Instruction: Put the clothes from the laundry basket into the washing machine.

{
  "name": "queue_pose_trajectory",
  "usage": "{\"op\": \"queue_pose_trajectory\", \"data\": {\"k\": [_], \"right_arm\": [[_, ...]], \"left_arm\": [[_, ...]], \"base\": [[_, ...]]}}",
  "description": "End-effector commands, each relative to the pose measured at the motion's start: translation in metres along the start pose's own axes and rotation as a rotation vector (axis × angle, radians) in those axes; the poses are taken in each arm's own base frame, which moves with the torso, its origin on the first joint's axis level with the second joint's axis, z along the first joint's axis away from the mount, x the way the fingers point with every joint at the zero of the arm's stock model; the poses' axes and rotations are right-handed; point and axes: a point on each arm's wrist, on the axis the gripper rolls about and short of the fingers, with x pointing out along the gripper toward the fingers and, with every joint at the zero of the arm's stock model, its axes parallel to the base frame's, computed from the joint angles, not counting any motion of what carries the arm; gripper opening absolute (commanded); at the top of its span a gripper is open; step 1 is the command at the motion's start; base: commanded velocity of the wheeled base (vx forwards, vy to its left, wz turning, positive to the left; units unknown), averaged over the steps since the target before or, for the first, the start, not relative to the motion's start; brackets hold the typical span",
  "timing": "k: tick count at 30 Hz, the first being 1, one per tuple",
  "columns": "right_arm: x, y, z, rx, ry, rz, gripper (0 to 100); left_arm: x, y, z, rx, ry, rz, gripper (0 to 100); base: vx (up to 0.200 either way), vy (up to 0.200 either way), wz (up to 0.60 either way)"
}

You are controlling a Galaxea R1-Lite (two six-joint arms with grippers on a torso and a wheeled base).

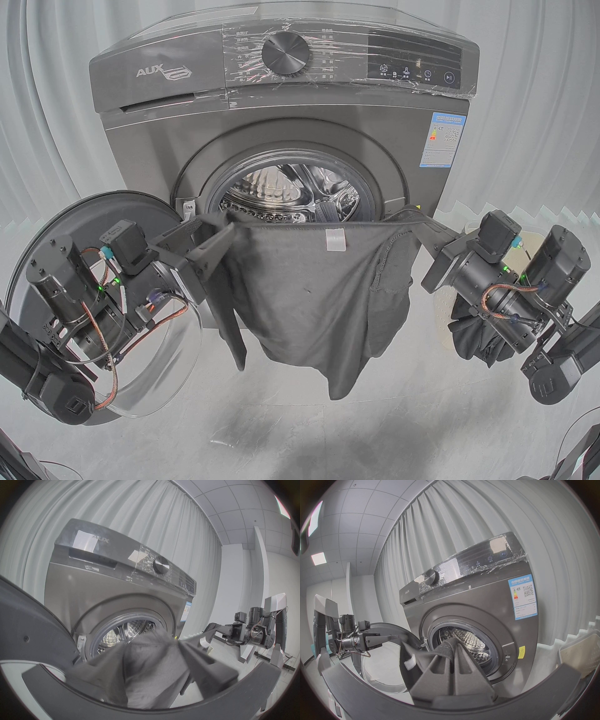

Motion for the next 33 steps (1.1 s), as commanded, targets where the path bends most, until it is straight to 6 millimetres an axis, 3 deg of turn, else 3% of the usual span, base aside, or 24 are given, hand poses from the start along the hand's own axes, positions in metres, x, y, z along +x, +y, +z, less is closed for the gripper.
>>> {"op": "queue_pose_trajectory", "data": {"k": [1, 11, 16, 33], "right_arm": [[0.014, 0.0, -0.015, 0.001, 0.042, 0.002, 0], [0.049, 0.017, -0.01, 0.012, 0.094, -0.028, 0], [0.057, 0.036, 0.0, 0.022, 0.102, -0.036, 0], [0.07, 0.048, 0.021, 0.038, 0.025, 0.003, 0]], "left_arm": [[0.008, -0.004, -0.019, -0.01, 0.064, -0.023, 100], [0.017, -0.01, -0.068, -0.022, 0.232, -0.048, 100], [0.019, -0.017, -0.09, -0.029, 0.301, -0.076, 100], [0.034, -0.013, -0.137, -0.033, 0.348, -0.069, 100]], "base": [[0.0, 0.0, 0.0], [0.0, 0.0, 0.0], [0.0, 0.0, 0.0], [0.0, 0.0, 0.0]]}}
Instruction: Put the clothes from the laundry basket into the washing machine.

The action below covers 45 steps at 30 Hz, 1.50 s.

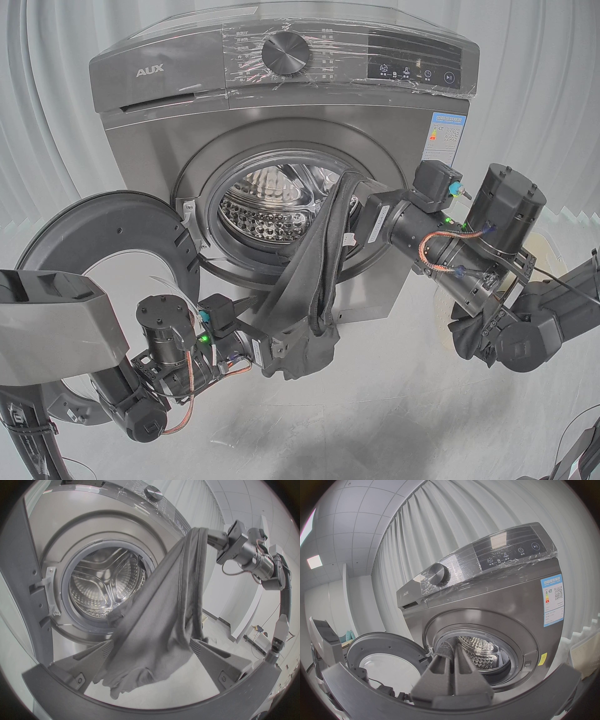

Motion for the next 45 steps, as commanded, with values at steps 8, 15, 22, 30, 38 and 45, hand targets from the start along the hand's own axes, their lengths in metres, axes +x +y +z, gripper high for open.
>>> {"op": "queue_pose_trajectory", "data": {"k": [8, 15, 22, 30, 38, 45], "right_arm": [[0.0, 0.013, 0.004, 0.011, -0.009, 0.039, 0], [-0.001, 0.021, 0.003, 0.017, -0.008, 0.061, 0], [-0.002, 0.022, 0.005, 0.019, -0.015, 0.063, 0], [-0.004, 0.026, 0.006, 0.024, -0.016, 0.077, 0], [-0.005, 0.03, 0.006, 0.027, -0.016, 0.087, 0], [-0.01, 0.045, 0.008, 0.056, -0.019, 0.131, 0]], "left_arm": [[0.014, 0.009, -0.022, -0.006, 0.043, 0.019, 100], [0.026, 0.009, -0.028, -0.005, 0.036, 0.009, 100], [0.036, 0.008, -0.033, -0.003, 0.031, 0.001, 100], [0.047, 0.01, -0.035, -0.003, 0.016, -0.018, 100], [0.053, 0.012, -0.036, -0.001, 0.004, -0.016, 100], [0.073, 0.022, -0.04, 0.003, -0.029, 0.004, 100]], "base": [[0.0, 0.0, 0.0], [0.0, 0.0, 0.0], [0.0, 0.0, 0.0], [0.0, 0.0, 0.0], [0.0, 0.0, 0.0], [0.0, 0.0, 0.0]]}}
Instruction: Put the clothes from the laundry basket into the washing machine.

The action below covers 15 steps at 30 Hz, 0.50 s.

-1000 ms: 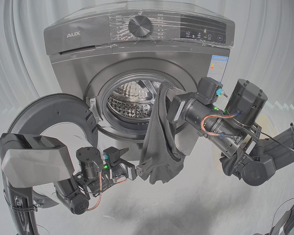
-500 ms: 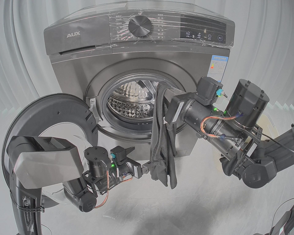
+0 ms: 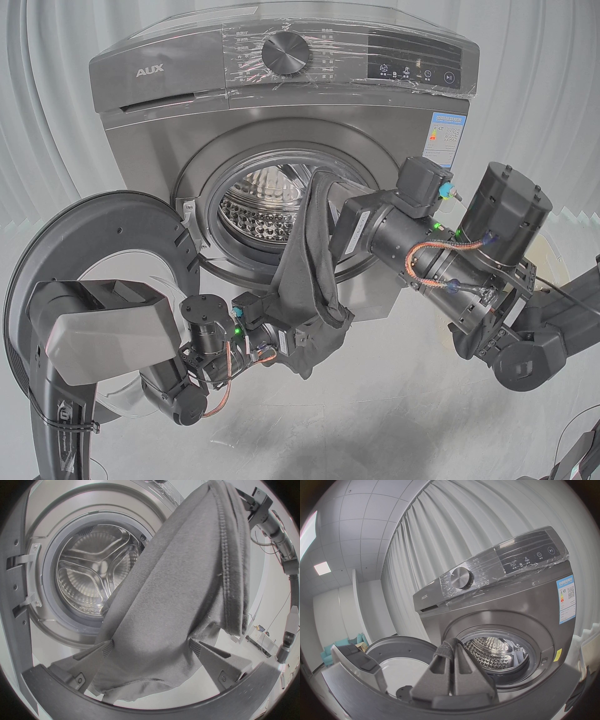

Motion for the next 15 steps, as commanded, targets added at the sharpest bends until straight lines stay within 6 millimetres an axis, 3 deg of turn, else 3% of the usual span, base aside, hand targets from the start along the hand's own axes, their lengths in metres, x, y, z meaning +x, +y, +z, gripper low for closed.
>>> {"op": "queue_pose_trajectory", "data": {"k": [1, 5, 6, 15], "right_arm": [[-0.004, 0.013, 0.003, 0.031, -0.004, 0.037, 0], [-0.005, 0.015, 0.005, 0.039, -0.009, 0.043, 0], [-0.006, 0.014, 0.005, 0.039, -0.006, 0.042, 0], [-0.012, 0.013, 0.004, 0.037, 0.004, 0.039, 0]], "left_arm": [[0.016, 0.011, -0.007, 0.002, -0.019, 0.025, 100], [0.027, 0.018, -0.015, 0.011, -0.022, 0.042, 100], [0.031, 0.022, -0.018, 0.018, -0.022, 0.059, 0], [0.038, 0.025, -0.025, 0.026, -0.026, 0.07, 0]], "base": [[0.0, 0.0, 0.0], [0.0, 0.0, 0.0], [0.0, 0.0, 0.0], [0.0, 0.0, 0.0]]}}
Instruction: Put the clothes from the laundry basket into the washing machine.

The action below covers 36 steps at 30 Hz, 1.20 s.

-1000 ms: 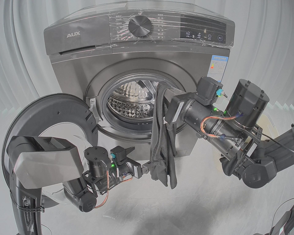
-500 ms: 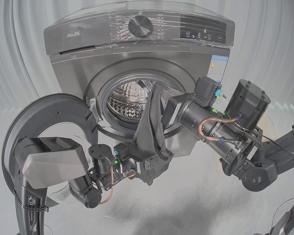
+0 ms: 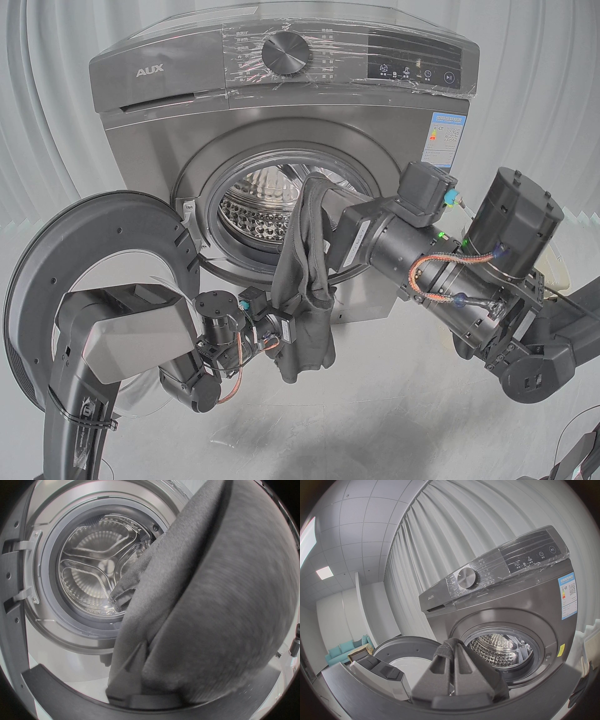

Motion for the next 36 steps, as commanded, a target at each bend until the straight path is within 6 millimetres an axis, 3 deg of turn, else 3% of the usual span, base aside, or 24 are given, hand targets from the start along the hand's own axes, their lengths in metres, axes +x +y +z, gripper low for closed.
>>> {"op": "queue_pose_trajectory", "data": {"k": [1, 4, 9, 14, 21, 22, 27, 33, 36], "right_arm": [[-0.004, -0.002, 0.003, 0.0, -0.003, -0.005, 0], [-0.009, -0.01, 0.003, -0.009, 0.009, -0.035, 0], [-0.027, -0.043, -0.006, -0.051, 0.076, -0.136, 0], [-0.05, -0.052, -0.018, -0.06, 0.154, -0.165, 0], [-0.077, -0.059, -0.05, -0.066, 0.298, -0.193, 0], [-0.081, -0.061, -0.065, -0.066, 0.358, -0.199, 0], [-0.078, -0.067, -0.091, -0.06, 0.428, -0.216, 0], [-0.071, -0.07, -0.108, -0.066, 0.417, -0.214, 0], [-0.07, -0.071, -0.114, -0.07, 0.415, -0.21, 0]], "left_arm": [[0.004, 0.001, -0.009, -0.003, 0.01, 0.002, 0], [0.004, 0.001, -0.006, -0.003, -0.004, 0.003, 0], [0.0, 0.007, 0.004, 0.0, -0.033, 0.019, 0], [-0.005, 0.009, 0.015, 0.001, -0.049, 0.028, 0], [-0.015, 0.0, 0.046, 0.006, -0.104, 0.014, 0], [-0.022, -0.004, 0.057, 0.009, -0.121, 0.007, 0], [-0.041, -0.009, 0.08, 0.01, -0.148, 0.001, 0], [-0.061, -0.013, 0.105, 0.012, -0.192, -0.001, 0], [-0.064, -0.014, 0.109, 0.013, -0.198, -0.003, 0]], "base": [[0.0, 0.0, 0.0], [0.0, 0.0, 0.0], [0.0, 0.0, 0.0], [0.0, 0.0, 0.0], [0.0, 0.0, 0.0], [0.0, 0.0, 0.0], [0.0, 0.0, 0.0], [0.0, 0.0, 0.0], [0.0, 0.0, 0.0]]}}
